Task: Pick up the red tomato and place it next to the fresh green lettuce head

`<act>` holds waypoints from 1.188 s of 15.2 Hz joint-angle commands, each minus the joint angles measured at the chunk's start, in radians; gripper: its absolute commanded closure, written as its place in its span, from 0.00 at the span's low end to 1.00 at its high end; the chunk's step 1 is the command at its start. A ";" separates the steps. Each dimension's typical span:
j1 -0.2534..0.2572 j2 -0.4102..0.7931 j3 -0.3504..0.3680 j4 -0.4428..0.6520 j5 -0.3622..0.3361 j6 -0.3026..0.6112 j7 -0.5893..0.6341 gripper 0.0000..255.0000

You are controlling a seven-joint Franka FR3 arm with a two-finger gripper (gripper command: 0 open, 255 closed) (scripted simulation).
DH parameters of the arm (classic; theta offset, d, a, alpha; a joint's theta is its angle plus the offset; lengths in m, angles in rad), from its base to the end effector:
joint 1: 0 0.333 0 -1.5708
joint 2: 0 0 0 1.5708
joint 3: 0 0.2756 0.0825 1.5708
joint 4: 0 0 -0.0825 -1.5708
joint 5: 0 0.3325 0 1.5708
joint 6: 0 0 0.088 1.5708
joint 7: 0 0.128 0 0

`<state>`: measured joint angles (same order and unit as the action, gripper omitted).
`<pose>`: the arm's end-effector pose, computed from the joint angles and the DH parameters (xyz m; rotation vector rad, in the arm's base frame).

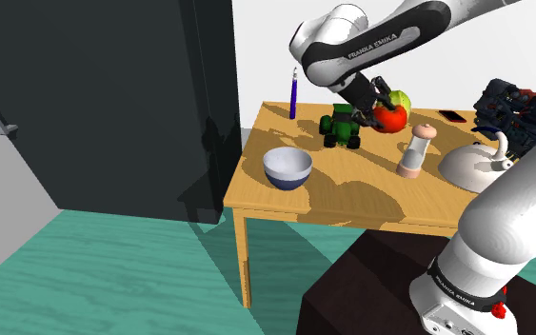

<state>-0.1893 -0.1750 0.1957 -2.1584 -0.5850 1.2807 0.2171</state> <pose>0.3658 -0.0771 0.4305 2.3185 -0.2158 -0.7711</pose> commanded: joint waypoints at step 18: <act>-0.117 -0.009 -0.153 0.066 -0.181 0.094 -0.238 1.00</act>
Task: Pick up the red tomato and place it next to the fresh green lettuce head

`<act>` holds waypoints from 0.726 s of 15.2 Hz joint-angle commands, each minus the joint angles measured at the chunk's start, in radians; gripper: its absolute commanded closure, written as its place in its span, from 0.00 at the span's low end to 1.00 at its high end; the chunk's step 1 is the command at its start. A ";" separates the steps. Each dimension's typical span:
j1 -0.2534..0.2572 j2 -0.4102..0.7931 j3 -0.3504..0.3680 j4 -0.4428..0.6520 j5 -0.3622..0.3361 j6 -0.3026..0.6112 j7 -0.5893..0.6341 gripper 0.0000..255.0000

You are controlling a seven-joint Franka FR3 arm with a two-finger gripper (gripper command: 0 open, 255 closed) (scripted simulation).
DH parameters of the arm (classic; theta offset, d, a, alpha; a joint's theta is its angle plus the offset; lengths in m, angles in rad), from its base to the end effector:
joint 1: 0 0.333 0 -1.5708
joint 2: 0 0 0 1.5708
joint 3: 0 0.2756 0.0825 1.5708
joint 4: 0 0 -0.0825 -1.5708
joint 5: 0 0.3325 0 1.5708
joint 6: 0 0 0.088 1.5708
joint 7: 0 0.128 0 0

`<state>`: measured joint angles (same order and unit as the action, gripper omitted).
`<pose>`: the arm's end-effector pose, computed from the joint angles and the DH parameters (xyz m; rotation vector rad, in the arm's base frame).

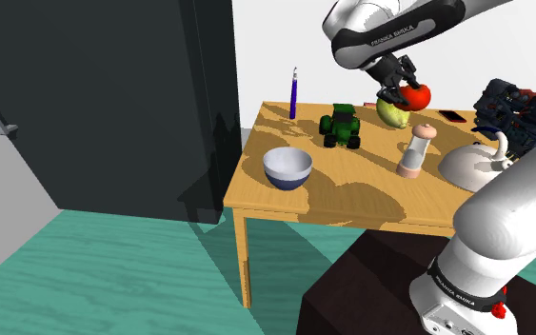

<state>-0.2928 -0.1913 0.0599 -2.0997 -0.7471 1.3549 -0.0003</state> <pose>0.3570 -0.1840 0.4690 2.3194 -0.2176 -0.7718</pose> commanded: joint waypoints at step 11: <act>-0.143 0.148 -0.172 0.137 -0.143 0.221 -0.192 1.00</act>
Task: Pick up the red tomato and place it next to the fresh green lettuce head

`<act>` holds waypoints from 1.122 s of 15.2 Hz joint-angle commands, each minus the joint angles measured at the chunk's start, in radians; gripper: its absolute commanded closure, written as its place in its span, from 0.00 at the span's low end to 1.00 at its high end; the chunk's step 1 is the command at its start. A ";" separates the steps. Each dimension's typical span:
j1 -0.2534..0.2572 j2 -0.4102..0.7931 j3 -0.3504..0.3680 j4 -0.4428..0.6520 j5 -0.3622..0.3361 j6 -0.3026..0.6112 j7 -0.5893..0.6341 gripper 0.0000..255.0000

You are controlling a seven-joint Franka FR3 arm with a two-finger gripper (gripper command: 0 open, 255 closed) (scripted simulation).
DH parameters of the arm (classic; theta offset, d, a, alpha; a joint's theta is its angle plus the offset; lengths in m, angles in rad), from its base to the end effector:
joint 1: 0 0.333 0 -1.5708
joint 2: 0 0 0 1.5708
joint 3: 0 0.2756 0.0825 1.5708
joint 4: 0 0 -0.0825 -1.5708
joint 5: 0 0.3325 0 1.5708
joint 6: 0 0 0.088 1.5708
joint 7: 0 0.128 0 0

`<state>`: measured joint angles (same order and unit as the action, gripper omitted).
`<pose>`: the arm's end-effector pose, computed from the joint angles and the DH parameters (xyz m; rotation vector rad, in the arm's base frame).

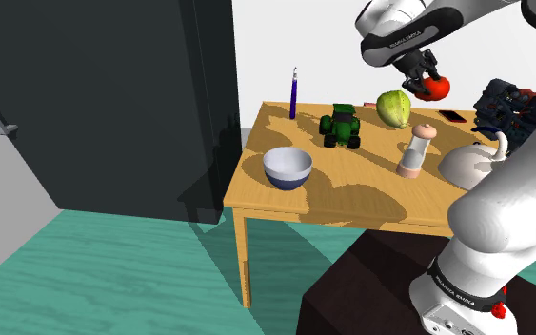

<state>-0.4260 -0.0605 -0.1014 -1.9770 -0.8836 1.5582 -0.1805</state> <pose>0.3469 -0.3184 0.4710 2.3190 -0.2171 -0.7720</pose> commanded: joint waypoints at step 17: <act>-0.166 0.318 -0.138 0.301 -0.021 0.248 -0.176 1.00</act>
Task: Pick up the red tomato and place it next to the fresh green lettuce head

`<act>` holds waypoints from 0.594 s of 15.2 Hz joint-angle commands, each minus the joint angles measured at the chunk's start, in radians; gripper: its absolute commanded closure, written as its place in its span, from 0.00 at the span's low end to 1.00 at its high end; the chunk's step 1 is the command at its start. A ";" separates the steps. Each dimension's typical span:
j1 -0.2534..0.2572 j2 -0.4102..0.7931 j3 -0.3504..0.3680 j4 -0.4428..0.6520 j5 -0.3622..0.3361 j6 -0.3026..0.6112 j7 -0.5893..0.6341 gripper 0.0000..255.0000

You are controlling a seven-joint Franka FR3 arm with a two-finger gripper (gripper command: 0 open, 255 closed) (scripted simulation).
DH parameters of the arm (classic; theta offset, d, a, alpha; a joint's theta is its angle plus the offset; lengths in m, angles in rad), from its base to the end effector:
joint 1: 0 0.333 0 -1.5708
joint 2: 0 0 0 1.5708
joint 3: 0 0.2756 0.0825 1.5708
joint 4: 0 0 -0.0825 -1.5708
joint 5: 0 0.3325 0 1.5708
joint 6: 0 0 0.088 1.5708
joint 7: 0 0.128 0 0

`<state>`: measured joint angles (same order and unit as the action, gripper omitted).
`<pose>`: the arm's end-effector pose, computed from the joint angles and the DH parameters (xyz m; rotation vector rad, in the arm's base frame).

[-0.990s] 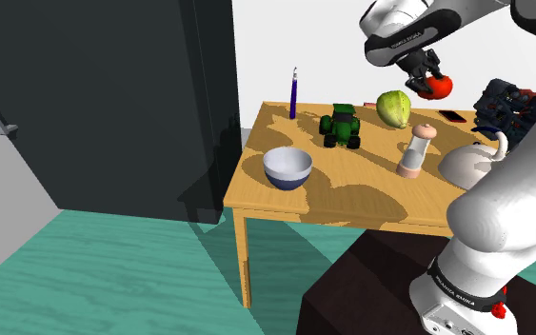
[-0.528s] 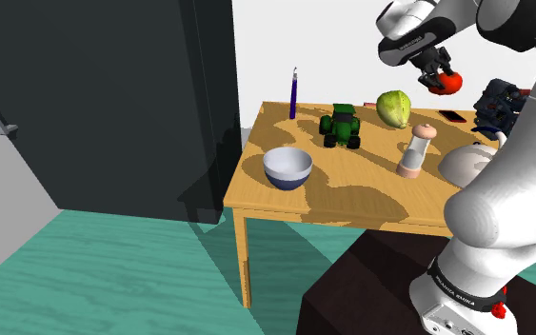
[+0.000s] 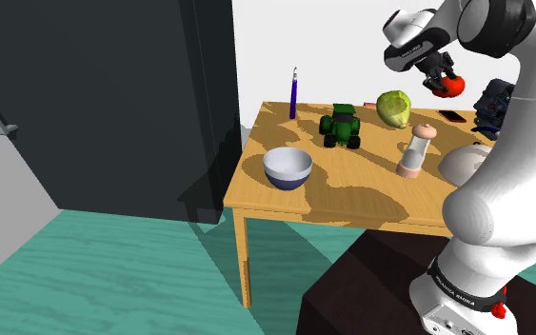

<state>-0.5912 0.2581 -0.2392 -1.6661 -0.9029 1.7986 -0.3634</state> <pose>0.3358 -0.4727 0.4490 2.3185 -0.2159 -0.7720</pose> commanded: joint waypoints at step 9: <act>-0.006 0.033 -0.002 -0.074 -0.016 0.073 0.082 1.00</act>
<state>-0.5969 0.2882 -0.2414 -1.7313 -0.9168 1.8636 -0.2916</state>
